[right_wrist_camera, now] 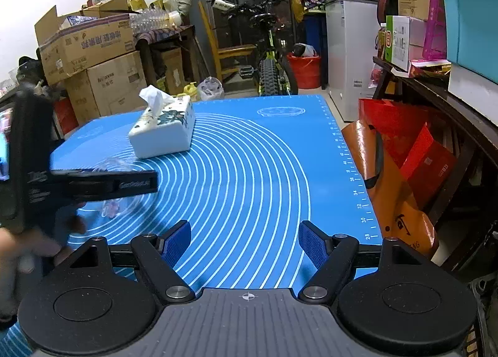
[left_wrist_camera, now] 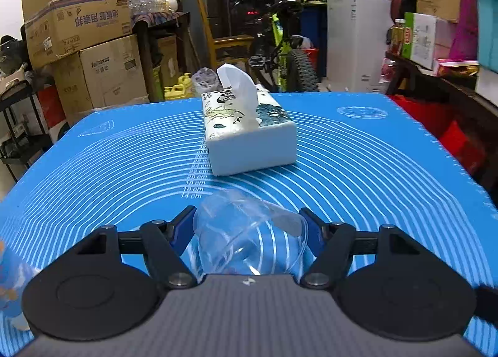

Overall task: Flip cup upside down
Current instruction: 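Lift the clear cup with the left gripper and rotate it, then grasp the clear cup with the right gripper while the left gripper releases it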

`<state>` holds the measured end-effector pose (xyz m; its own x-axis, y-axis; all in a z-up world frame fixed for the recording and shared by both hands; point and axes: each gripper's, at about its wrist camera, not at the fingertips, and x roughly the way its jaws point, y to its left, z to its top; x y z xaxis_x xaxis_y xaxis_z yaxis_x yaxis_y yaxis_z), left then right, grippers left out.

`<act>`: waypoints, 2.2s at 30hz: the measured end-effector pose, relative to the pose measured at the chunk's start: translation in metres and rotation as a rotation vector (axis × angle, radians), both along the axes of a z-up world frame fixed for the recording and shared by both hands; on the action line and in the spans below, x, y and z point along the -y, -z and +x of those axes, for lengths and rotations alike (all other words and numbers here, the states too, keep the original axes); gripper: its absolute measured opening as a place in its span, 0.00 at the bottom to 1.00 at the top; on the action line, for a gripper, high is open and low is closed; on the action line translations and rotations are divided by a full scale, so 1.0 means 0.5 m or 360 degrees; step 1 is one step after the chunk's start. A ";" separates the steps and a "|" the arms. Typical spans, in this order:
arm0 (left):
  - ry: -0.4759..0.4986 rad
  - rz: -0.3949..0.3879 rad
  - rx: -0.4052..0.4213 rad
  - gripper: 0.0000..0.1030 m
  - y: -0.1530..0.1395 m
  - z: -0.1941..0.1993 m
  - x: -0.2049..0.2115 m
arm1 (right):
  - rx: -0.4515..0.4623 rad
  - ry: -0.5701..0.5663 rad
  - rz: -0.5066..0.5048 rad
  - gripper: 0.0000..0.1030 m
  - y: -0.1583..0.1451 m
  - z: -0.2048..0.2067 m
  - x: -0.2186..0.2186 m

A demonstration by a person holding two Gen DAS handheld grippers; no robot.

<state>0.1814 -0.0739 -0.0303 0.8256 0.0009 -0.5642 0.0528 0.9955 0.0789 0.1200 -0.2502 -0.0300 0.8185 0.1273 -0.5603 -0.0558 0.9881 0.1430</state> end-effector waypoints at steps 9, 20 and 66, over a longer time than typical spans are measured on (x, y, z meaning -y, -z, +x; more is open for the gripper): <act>0.0112 -0.0033 -0.0061 0.69 -0.023 -0.148 -0.029 | 0.0018 -0.0030 0.0025 0.77 -0.027 -0.070 -0.006; 0.0183 0.0011 -0.0100 0.70 0.008 -0.206 -0.037 | -0.0044 -0.0062 0.0028 0.77 -0.015 -0.133 -0.017; -0.0093 -0.0112 -0.0114 1.00 -0.095 -0.232 -0.211 | -0.0408 -0.0612 -0.0063 0.78 -0.128 -0.040 -0.185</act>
